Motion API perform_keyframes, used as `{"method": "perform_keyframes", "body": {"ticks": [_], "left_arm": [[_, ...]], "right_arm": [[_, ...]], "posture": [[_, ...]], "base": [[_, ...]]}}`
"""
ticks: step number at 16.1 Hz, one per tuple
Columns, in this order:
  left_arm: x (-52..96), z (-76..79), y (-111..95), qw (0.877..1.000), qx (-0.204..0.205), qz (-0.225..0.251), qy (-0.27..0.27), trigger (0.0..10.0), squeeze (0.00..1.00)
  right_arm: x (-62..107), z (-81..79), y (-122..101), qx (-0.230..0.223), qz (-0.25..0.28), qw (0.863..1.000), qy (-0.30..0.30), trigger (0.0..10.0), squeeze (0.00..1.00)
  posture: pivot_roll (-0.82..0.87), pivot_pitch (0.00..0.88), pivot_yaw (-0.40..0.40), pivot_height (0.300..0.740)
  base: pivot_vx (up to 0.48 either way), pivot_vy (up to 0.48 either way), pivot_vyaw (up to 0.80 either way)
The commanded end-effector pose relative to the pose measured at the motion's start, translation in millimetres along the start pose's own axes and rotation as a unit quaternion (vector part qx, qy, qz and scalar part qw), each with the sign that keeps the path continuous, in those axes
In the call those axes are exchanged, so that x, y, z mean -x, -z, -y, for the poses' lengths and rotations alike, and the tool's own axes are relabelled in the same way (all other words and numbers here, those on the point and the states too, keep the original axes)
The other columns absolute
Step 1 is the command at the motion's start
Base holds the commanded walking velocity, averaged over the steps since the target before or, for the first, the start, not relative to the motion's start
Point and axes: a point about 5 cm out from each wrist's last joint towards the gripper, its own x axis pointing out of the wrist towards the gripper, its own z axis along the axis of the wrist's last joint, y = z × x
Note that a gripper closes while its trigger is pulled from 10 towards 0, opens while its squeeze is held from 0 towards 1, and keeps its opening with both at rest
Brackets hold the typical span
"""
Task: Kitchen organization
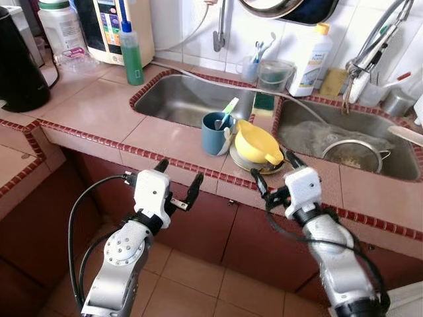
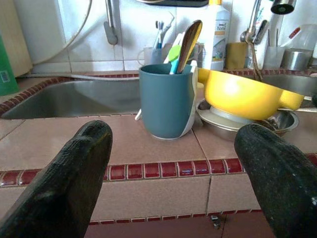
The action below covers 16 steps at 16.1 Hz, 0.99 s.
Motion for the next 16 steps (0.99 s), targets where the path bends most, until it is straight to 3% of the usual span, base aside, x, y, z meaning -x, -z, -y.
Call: {"method": "perform_keyframes", "body": {"ticks": [1,5,7,9,12,16], "left_arm": [[-4.1,3.0,-4.5,1.0,0.0,0.004,0.012,10.0,0.0],[-18.1,4.6,-13.6,0.999,-0.016,0.016,0.028,10.0,0.0],[-20.2,-2.0,-15.8,0.999,-0.016,0.018,0.023,10.0,0.0],[-18.9,-11.9,-13.0,1.0,-0.003,0.014,0.008,10.0,0.0],[-18.1,-16.9,-12.5,1.0,0.008,0.02,-0.001,10.0,0.0],[-6.2,-21.6,-14.9,1.0,0.005,0.03,-0.005,10.0,0.0]], "right_arm": [[-2.2,7.2,-1.4,-0.004,-0.001,1.0,0.003,10.0,0.0],[2.4,14.4,-8.7,-0.006,0.015,1.0,0.018,10.0,0.0],[10.4,28.0,-17.5,-0.015,0.034,0.995,0.089,10.0,0.0],[22.5,31.3,-23.2,-0.025,0.044,0.99,0.131,10.0,0.0],[27.9,23.1,-26.8,-0.027,0.051,0.99,0.128,10.0,0.0],[33.5,28.2,-36.0,-0.025,0.065,0.986,0.152,10.0,0.0]], "posture": [[-0.16,0.081,-0.017,0.74],[-0.16,0.096,-0.02,0.74],[-0.18,0.097,-0.011,0.74],[-0.2,0.09,0.003,0.74],[-0.22,0.077,0.022,0.74],[-0.22,0.05,0.026,0.74]], "base": [[0.0,0.0,0.0],[0.0,0.0,0.0],[0.0,0.0,0.0],[0.0,0.0,0.0],[0.0,0.0,0.0],[0.0,0.0,0.0]]}}
